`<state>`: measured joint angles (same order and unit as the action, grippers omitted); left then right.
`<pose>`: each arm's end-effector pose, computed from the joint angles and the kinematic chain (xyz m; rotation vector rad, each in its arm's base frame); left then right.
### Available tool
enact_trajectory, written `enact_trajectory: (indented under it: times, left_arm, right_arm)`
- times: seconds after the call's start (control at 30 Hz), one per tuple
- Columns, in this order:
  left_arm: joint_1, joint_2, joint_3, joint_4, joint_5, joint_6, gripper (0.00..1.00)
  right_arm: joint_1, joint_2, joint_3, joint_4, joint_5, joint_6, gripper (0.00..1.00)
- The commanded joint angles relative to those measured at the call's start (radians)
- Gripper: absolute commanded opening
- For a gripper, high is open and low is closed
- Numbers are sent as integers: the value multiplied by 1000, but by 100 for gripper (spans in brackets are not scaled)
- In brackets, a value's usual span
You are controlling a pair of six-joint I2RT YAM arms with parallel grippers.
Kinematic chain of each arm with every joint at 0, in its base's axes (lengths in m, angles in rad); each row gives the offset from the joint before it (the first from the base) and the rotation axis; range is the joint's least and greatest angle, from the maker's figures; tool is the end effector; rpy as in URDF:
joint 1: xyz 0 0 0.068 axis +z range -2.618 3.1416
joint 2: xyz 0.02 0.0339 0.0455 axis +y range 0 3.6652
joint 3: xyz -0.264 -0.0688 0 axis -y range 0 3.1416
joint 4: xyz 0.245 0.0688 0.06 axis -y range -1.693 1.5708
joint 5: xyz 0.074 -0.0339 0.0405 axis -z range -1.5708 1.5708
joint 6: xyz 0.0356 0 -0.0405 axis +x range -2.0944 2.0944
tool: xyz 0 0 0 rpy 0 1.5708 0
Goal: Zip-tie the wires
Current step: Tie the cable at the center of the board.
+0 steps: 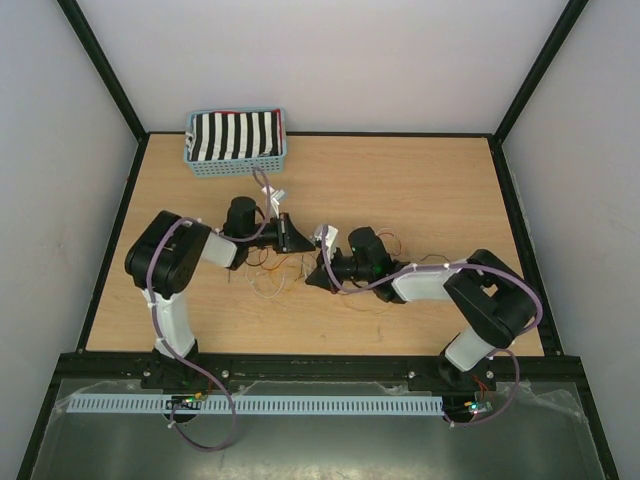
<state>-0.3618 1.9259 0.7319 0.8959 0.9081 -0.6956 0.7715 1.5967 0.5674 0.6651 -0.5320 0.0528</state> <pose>0.3168 -0.1499 0.1271 0.3666 2.0239 -1.5365 0.2042 0.2237 0.1611 -1.0528 1.7369 1.0492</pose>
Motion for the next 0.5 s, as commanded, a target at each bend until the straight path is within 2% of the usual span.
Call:
enact_trajectory:
  times: [0.0,0.47]
  left_arm:
    - [-6,-47,-45,148,-4,56,0]
    - [-42,-108,-157,356,-27,189,0]
  right_arm:
    - [-35,-25,50,-79,-68,75,0]
    - [-88,-27,173,-330,-210,123,0]
